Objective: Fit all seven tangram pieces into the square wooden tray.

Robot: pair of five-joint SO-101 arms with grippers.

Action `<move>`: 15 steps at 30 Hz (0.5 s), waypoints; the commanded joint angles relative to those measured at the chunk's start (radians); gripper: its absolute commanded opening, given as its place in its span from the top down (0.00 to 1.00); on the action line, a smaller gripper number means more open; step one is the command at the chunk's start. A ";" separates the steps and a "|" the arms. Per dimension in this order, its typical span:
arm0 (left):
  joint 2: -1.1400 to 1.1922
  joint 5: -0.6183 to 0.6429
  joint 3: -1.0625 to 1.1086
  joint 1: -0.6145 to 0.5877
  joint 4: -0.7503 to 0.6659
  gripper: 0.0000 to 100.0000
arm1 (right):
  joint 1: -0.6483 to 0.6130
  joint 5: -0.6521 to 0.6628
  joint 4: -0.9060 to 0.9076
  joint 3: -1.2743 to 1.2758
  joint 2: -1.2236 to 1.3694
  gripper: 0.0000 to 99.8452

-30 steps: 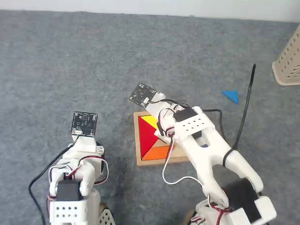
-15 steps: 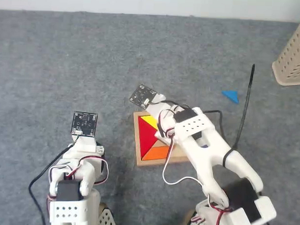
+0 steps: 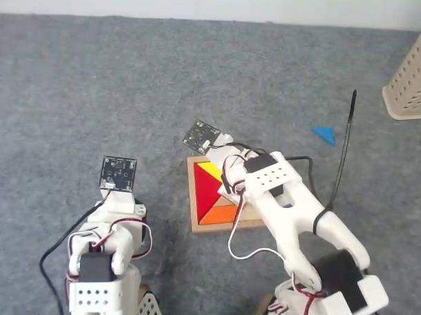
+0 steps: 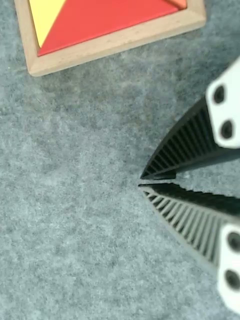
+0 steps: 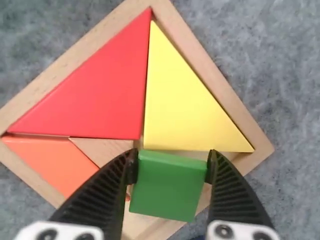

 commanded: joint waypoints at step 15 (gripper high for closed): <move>-0.006 0.006 -0.005 -0.002 0.006 0.99 | 0.001 -0.009 -0.008 -0.003 -0.031 0.76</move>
